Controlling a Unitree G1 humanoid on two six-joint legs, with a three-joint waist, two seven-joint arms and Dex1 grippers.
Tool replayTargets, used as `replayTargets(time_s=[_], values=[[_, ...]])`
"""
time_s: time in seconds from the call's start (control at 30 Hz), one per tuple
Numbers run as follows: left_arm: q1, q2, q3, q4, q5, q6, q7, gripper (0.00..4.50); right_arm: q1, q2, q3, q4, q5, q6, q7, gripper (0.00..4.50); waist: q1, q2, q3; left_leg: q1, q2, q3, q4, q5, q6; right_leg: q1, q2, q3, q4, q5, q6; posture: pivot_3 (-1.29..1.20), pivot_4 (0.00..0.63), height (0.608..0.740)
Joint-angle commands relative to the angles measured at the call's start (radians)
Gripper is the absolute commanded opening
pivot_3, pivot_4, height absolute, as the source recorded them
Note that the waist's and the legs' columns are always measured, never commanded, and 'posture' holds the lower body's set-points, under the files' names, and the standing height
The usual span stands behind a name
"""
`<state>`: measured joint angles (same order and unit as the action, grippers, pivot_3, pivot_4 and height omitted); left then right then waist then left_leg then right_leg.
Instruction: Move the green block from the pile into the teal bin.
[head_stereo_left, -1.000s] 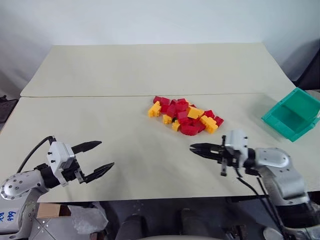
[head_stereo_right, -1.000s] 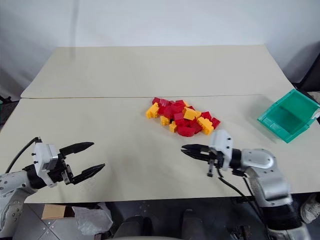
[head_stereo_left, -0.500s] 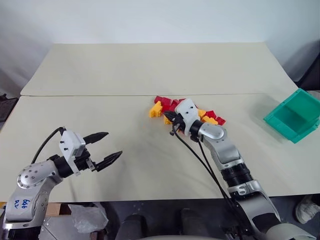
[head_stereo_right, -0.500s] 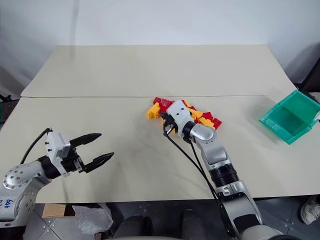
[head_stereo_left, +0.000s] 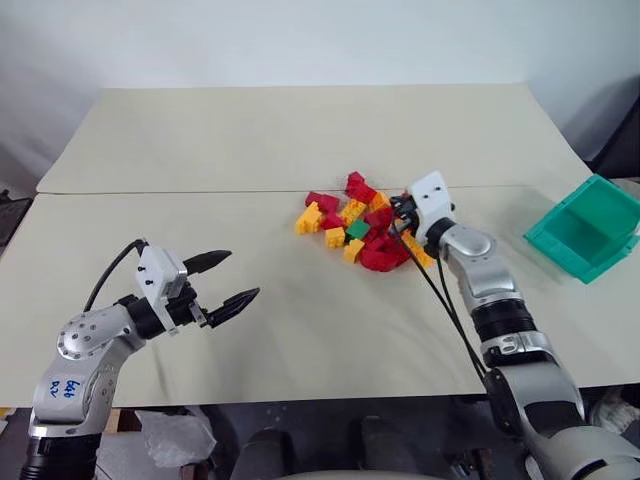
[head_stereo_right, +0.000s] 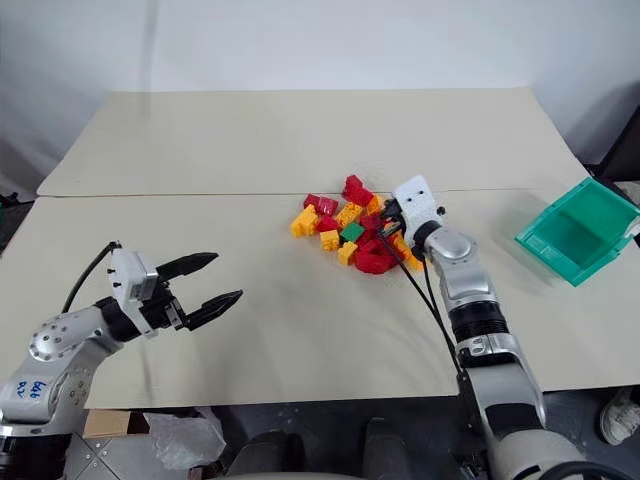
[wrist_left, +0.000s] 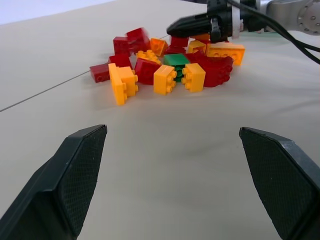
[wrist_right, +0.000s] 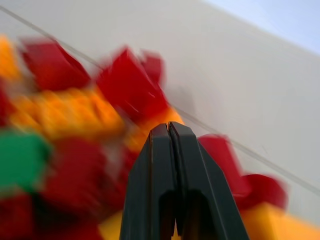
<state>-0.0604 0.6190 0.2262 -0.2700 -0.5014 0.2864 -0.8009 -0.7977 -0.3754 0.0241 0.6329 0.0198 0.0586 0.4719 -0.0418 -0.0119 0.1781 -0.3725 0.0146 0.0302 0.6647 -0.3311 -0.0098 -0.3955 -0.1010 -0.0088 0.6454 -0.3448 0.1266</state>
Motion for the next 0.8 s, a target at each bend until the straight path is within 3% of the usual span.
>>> replayTargets(time_s=[0.03, 0.13, 0.33, 0.53, 0.7, 0.8], values=[[-0.017, 0.003, -0.001, -0.003, 0.001, -0.007, -0.005, 4.50, 0.008, -0.048, -0.042, -0.019, 0.024, -0.033, 0.038, 0.04, -0.003, 0.000, 0.000, 0.000, 0.000, 0.000, 0.000, 0.000, 0.000, 0.000, 0.000, 0.000, 0.000, 0.000, 0.000, 0.00, 0.150, 0.740], [-0.030, 0.008, -0.005, 0.010, 0.001, -0.010, -0.013, 4.50, 0.040, -0.081, -0.071, -0.078, 0.076, -0.053, 0.118, 0.04, -0.007, 0.000, 0.000, 0.000, 0.000, 0.000, 0.000, 0.000, 0.000, 0.000, 0.000, 0.000, 0.000, 0.000, 0.000, 0.00, 0.150, 0.740], [-0.037, 0.023, 0.004, 0.028, -0.003, -0.009, -0.036, 4.50, 0.213, -0.200, -0.147, -0.370, 0.296, 0.013, 0.423, 0.04, -0.005, 0.000, 0.000, 0.000, 0.000, 0.000, 0.000, 0.000, 0.000, 0.000, 0.000, 0.000, -0.001, 0.000, 0.000, 0.00, 0.150, 0.740], [-0.022, 0.058, 0.028, 0.065, 0.013, -0.042, -0.075, 4.50, 0.398, -0.344, -0.225, -0.517, 0.386, 0.083, 0.550, 0.04, 0.014, 0.000, 0.000, 0.001, 0.000, 0.000, 0.000, -0.001, 0.001, 0.002, -0.001, 0.000, -0.003, 0.000, 0.001, 0.00, 0.150, 0.740], [-0.011, 0.078, 0.042, 0.100, 0.029, -0.082, -0.101, 4.50, 0.561, -0.402, -0.261, -0.616, 0.420, 0.122, 0.599, 0.04, 0.016, 0.000, 0.000, 0.001, 0.001, 0.001, 0.000, -0.001, 0.001, 0.003, 0.000, 0.000, -0.004, 0.000, 0.001, 0.00, 0.150, 0.740], [-0.009, 0.078, 0.050, 0.108, 0.028, -0.091, -0.105, 4.50, 0.619, -0.422, -0.273, -0.658, 0.475, 0.218, 0.617, 0.64, 0.015, 0.000, 0.000, 0.002, 0.001, 0.002, 0.001, -0.001, 0.002, 0.003, -0.001, 0.000, -0.004, 0.000, 0.001, 0.00, 0.150, 0.740]])
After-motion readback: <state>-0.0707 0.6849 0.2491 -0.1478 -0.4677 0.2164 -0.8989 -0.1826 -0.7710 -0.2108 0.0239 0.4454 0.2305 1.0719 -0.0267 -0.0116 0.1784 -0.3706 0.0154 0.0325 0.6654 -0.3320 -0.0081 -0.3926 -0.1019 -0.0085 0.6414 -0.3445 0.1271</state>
